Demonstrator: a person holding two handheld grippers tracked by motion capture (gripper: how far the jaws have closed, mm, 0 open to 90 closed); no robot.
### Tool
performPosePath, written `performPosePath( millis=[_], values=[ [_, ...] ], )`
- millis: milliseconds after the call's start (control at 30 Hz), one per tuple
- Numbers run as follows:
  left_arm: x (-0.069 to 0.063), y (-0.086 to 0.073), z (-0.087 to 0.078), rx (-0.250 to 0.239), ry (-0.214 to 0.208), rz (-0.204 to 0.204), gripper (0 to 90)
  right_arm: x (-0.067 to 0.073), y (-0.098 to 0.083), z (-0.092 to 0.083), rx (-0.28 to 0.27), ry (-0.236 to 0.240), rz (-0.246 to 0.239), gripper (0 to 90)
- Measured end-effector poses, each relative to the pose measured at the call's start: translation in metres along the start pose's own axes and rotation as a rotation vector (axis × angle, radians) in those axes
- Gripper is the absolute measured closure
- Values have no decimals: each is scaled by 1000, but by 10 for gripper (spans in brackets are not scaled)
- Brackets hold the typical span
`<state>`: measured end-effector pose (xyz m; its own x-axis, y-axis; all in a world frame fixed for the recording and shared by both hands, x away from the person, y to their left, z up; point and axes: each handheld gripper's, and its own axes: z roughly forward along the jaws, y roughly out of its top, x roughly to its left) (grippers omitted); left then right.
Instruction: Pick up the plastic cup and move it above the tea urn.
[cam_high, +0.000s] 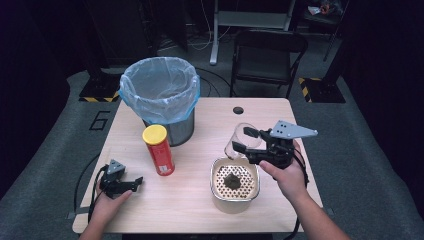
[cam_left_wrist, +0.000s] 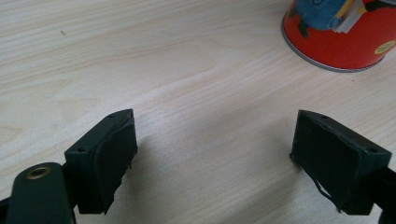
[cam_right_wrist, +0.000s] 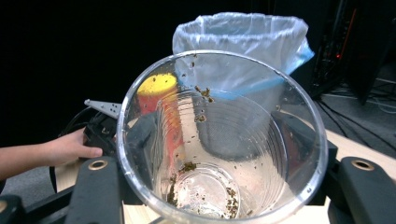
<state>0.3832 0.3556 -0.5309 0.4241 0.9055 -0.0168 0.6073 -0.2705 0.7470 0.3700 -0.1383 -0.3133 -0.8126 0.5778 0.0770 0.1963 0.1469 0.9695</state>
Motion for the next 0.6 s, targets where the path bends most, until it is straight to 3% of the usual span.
performPosePath(
  millis=[267,433,600],
  values=[
    [0,0,-1,8,-4,1,136,9,37,1,22,-10,2,361],
    [0,0,0,8,-4,6,133,9,48,15,40,-29,-8,360],
    [0,0,-1,11,-8,5,130,10,80,42,29,-41,-50,360]
  ],
)
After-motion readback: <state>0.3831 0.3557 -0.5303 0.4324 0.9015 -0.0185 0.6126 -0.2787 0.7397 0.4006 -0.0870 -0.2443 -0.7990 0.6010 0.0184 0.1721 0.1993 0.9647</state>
